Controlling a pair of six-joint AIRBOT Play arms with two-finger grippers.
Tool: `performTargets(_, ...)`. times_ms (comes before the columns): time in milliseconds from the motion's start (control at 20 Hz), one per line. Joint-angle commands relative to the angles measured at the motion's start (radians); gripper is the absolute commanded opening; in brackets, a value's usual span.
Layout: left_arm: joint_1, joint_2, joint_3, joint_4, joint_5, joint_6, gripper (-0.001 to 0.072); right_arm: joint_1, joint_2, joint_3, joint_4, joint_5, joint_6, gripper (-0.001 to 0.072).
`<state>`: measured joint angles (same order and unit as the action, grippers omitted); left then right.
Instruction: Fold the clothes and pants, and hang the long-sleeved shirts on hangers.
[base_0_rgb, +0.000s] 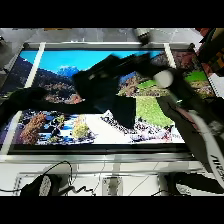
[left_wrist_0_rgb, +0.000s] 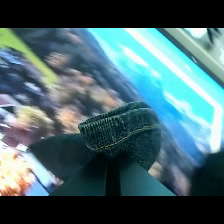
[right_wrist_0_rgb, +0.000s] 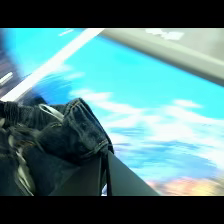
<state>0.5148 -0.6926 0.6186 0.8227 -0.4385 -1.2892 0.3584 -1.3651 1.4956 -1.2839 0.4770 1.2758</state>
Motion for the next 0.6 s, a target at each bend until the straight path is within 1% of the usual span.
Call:
performTargets(0,0.036,-0.123,0.065,0.007,0.069,-0.043,0.0021,-0.248,0.073,0.001,0.008,0.026,0.079,0.0036)
performTargets(200,0.042,-0.276,0.339,0.007,0.051,-0.042,0.0021,-0.457,0.137,0.000,0.031,0.029,0.183,0.0036)
performTargets(300,0.070,-0.308,0.456,0.013,-0.027,-0.042,0.0022,-0.527,0.189,0.000,0.028,0.079,0.182,0.0037)
performTargets(350,0.090,-0.309,0.484,0.042,-0.062,-0.041,0.0022,-0.553,0.214,0.000,0.017,0.142,0.181,0.0037)
performTargets(450,0.135,-0.304,0.491,0.169,-0.170,-0.042,0.0022,-0.591,0.260,0.000,-0.005,0.341,0.174,0.0036)
performTargets(500,0.157,-0.306,0.489,0.263,-0.256,-0.042,0.0022,-0.600,0.275,0.000,-0.012,0.475,0.147,0.0036)
performTargets(550,0.176,-0.314,0.486,0.391,-0.355,-0.042,0.0022,-0.601,0.282,-0.003,-0.025,0.607,0.110,0.0036)
